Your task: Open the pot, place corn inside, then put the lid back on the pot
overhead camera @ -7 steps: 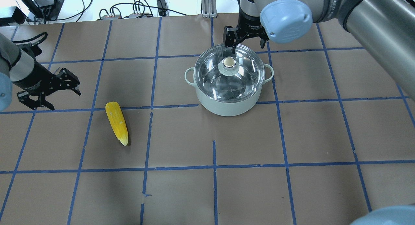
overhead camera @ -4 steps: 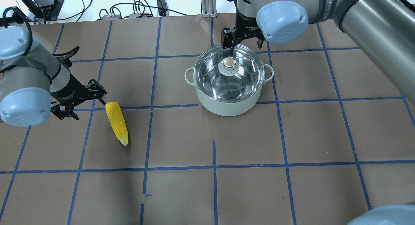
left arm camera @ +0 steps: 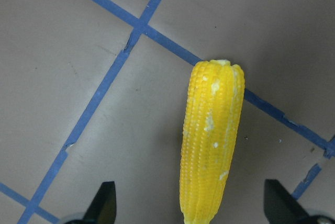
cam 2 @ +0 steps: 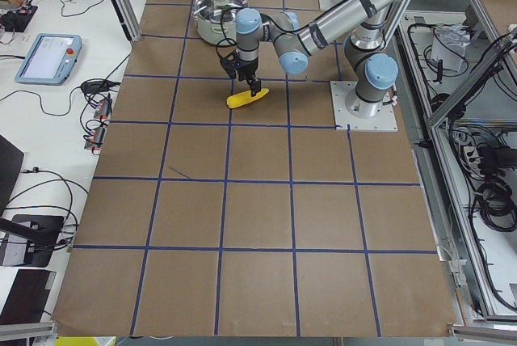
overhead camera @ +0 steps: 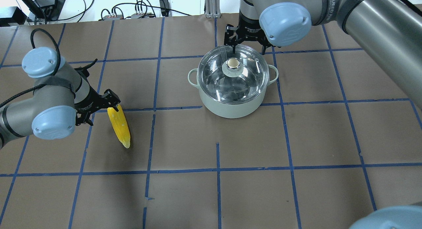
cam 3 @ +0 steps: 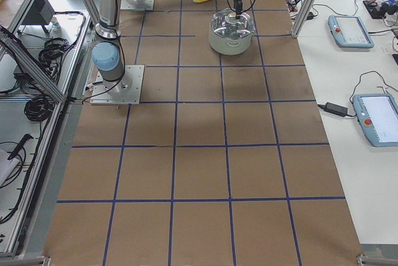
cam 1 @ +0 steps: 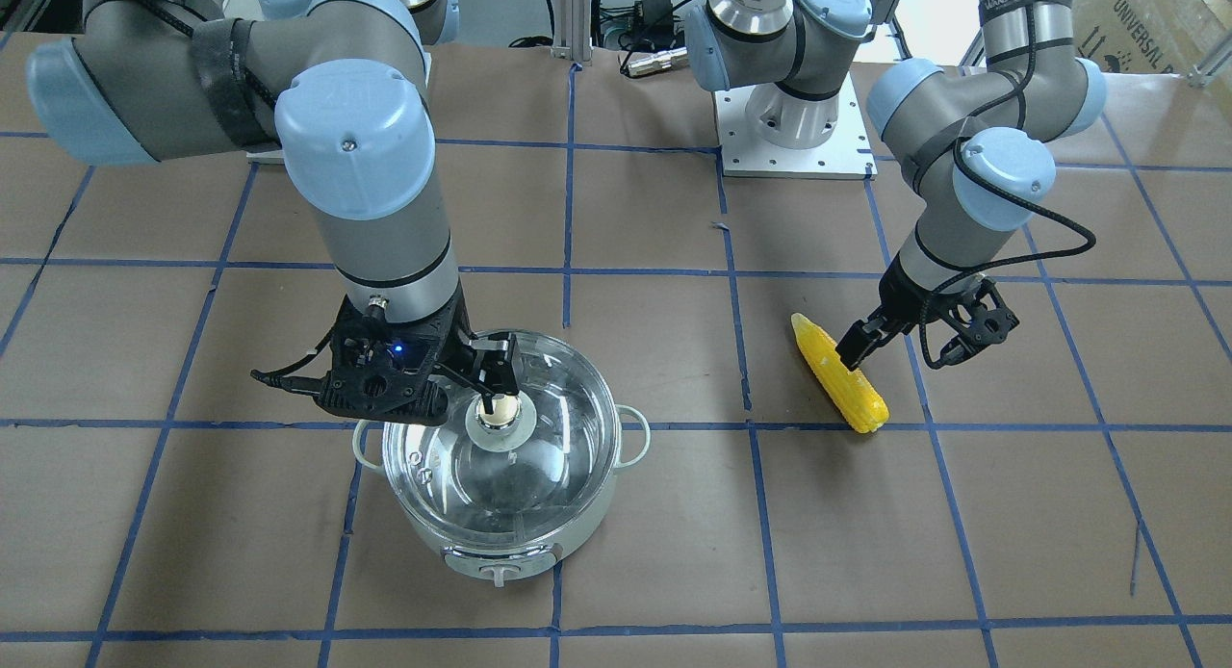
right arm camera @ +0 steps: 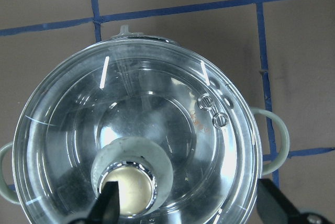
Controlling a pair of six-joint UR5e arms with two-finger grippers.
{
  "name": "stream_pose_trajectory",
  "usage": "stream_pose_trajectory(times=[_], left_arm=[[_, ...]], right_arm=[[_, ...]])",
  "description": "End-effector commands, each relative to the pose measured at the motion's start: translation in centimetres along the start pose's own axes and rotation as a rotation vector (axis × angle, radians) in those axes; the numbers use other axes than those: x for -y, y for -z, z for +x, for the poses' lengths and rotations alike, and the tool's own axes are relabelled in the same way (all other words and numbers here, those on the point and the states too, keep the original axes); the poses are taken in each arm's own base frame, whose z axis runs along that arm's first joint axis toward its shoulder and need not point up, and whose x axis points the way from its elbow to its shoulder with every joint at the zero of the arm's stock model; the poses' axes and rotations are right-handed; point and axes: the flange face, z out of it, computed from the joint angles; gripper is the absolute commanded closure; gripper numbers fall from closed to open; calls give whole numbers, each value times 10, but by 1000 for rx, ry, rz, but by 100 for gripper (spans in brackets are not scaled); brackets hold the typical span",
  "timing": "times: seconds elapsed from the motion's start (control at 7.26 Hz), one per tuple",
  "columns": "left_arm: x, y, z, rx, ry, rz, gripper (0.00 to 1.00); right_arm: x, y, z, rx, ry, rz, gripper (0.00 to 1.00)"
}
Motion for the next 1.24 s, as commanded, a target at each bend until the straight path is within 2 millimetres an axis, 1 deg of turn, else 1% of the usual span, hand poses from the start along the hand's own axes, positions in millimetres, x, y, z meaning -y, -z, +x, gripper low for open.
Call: stream_pose_trajectory(times=[0.0, 0.14, 0.28, 0.55, 0.69, 0.83, 0.96, 1.1], left_arm=[[16, -29, 7, -16, 9, 51, 1], [14, -29, 8, -13, 9, 49, 1], [13, -35, 10, -10, 11, 39, 1], [8, -38, 18, -13, 34, 30, 1], [6, -45, 22, -10, 25, 20, 2], [6, -47, 23, -10, 26, 16, 15], [5, -50, 23, -13, 26, 6, 30], [4, -51, 25, -17, 39, 3, 50]], right_arm=[[-1, -13, -18, -3, 21, 16, 8], [-5, -21, -30, -6, 40, 10, 8], [-3, -25, -32, -4, 50, 17, 8], [-4, -35, -35, -9, 74, 5, 9], [-6, -38, -36, -12, 123, -1, 9], [-7, -38, -36, -12, 141, -3, 11], [-9, -39, -40, -12, 149, -3, 11], [-9, -39, -40, -12, 151, -3, 11]])
